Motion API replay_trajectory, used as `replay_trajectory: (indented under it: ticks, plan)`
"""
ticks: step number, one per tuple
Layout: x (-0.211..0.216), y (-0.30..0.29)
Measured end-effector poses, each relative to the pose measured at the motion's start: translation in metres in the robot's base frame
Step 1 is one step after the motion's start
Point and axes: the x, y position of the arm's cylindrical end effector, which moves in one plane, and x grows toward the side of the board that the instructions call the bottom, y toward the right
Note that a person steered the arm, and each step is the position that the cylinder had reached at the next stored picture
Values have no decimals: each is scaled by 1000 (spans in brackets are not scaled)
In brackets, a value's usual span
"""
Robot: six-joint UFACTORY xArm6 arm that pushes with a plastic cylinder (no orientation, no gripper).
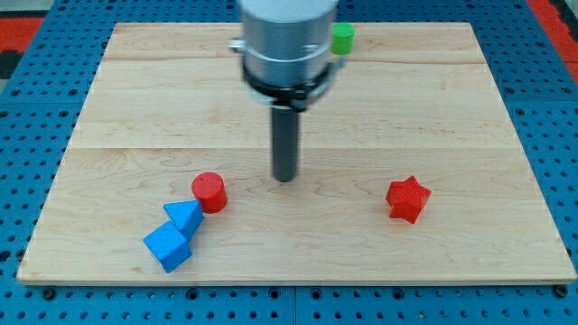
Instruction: Separate red circle from triangle
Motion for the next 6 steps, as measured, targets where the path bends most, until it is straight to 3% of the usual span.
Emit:
replay_trajectory:
  ticks: [4, 5, 6]
  plan:
    - [4, -154]
    - [50, -154]
    - [46, -74]
